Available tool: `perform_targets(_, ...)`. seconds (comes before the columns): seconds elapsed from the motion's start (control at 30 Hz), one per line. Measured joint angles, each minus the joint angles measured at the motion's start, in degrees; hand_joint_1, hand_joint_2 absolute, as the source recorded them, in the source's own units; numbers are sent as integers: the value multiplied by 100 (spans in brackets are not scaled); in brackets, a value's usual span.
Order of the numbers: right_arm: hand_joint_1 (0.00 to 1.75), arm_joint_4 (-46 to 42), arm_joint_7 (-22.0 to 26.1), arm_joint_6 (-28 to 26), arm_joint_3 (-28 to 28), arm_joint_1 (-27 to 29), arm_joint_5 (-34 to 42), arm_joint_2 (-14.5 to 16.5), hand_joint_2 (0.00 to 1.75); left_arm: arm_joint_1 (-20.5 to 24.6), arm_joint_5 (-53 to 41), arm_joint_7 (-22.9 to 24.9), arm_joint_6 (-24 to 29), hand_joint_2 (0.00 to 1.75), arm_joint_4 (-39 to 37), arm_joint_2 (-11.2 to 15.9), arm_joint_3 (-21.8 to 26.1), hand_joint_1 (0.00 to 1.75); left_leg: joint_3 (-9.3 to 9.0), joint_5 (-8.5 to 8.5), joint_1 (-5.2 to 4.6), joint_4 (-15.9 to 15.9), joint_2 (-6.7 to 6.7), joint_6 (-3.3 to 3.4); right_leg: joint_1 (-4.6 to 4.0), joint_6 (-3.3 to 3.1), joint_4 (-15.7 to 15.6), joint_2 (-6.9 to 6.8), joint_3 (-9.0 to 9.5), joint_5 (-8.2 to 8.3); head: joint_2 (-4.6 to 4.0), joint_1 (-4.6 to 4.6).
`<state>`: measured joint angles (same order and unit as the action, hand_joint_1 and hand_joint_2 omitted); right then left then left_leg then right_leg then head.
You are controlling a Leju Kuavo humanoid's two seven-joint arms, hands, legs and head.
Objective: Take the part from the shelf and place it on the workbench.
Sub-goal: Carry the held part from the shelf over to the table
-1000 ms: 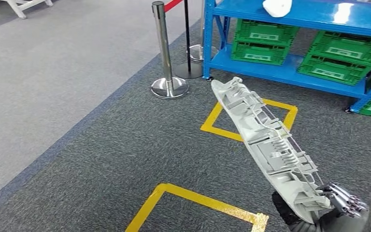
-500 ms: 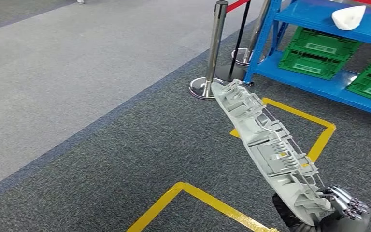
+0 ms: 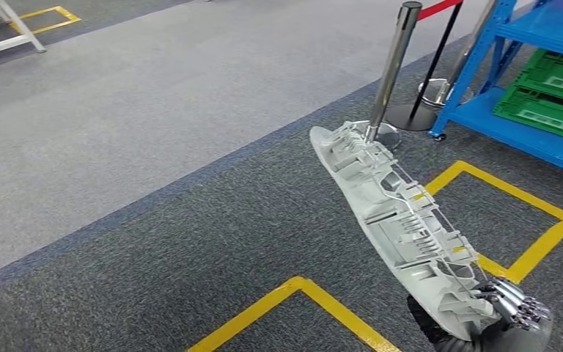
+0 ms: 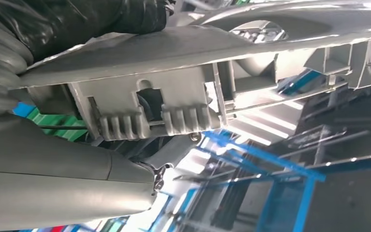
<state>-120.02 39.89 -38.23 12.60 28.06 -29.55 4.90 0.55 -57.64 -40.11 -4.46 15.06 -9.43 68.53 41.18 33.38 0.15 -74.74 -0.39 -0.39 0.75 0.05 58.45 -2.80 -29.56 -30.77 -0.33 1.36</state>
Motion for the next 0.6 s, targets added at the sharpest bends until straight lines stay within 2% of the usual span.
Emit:
perform_targets(0.03, 175, 0, 0, 0, 2, -1, -3, 0, 175, -8, 0, 0, 0, 0, 0, 1, 1, 0, -93, -151, -5, 190, 17, 24, -11, -1, 0, -71, 17, -15, 0, 1)
perform_targets(0.07, 175, 0, 0, 0, 3, -1, -9, 0, 175, -16, 0, 0, 0, 0, 0, 3, 1, 0, -273, -357, -23, 550, 75, 68, -21, 4, -1, -138, 40, -33, 0, 0)
perform_targets(0.13, 175, 0, 0, 0, 3, -1, -36, 0, 175, -10, -1, -1, 2, 0, 0, 15, 2, 0, -640, -596, -104, 1270, 330, 175, -46, 37, -4, -262, 71, -76, 0, 1)
perform_targets(0.17, 175, 0, 1, 0, 2, -2, -55, 0, 175, 0, -1, -1, 3, 0, 0, 20, 2, 0, -737, -625, -143, 1475, 424, 215, -56, 62, -6, -325, 80, -93, 0, 0)
perform_targets(0.2, 175, 0, 1, 0, 2, -3, -71, 0, 175, 5, -3, -1, 4, 0, 0, 24, 3, 0, -764, -597, -172, 1551, 459, 237, -64, 88, -12, -390, 85, -103, 0, -1)
perform_targets(0.27, 175, -1, 1, 0, 3, -8, -86, 0, 175, -13, -10, 0, 4, 0, -1, 21, 8, 0, -768, -620, -161, 1620, 335, 268, -66, 138, -26, -467, 111, -130, 0, -4)
perform_targets(0.3, 175, -1, 1, 0, 3, -7, -87, 0, 175, -28, -14, 0, 4, 0, -1, 16, 10, 0, -792, -642, -141, 1670, 272, 289, -59, 159, 9, -369, 106, -173, 0, -11)
perform_targets(0.33, 175, -2, 1, 0, 3, -5, -86, 0, 175, -32, -17, -1, 4, 0, -1, 14, 11, 0, -817, -665, -116, 1720, 206, 311, -52, 179, 149, -200, 50, -269, 0, -20)
perform_targets(0.4, 175, -4, 4, 0, 1, -1, -83, 0, 175, -11, -18, -1, 4, 0, 0, 10, 12, 0, -843, -685, -89, 1765, 70, 344, -33, 209, 776, 172, -246, -584, 0, -50)
perform_targets(0.43, 175, -3, 4, 0, 0, 0, -80, 0, 175, 2, -19, -1, 4, 0, 0, 11, 12, 0, -841, -684, -87, 1763, -7, 351, -27, 225, 1170, 250, -451, -739, 0, -58)
perform_targets(0.47, 175, -1, 3, 0, -1, 2, -79, 0, 175, 7, -21, 0, 4, 0, 0, 9, 13, 0, -842, -681, -85, 1761, -85, 354, -20, 241, 1461, 272, -619, -812, 0, -67)
perform_targets(0.5, 175, 2, 2, 0, -1, 6, -79, 0, 175, 7, -27, 0, 4, 0, 0, 7, 13, 0, -847, -677, -81, 1756, -168, 351, -12, 257, 1572, 278, -709, -773, 0, -70)
perform_targets(0.53, 175, 5, 0, 0, -1, 9, -78, 0, 175, 4, -33, 0, 4, 0, 0, 4, 14, 0, -853, -669, -71, 1742, -256, 340, 2, 276, 1444, 289, -685, -608, 0, -72)
perform_targets(0.57, 175, 7, 0, 0, -2, 9, -78, 0, 175, 1, -42, 0, 4, 0, 0, 0, 14, 0, -857, -654, -55, 1714, -347, 316, 24, 298, 1114, 333, -563, -362, 0, -75)
perform_targets(0.6, 175, 8, 1, 0, -3, 5, -78, 0, 175, 0, -49, 0, 4, 0, 0, -2, 15, 0, -853, -630, -39, 1677, -434, 280, 52, 324, 751, 460, -408, -171, 0, -79)
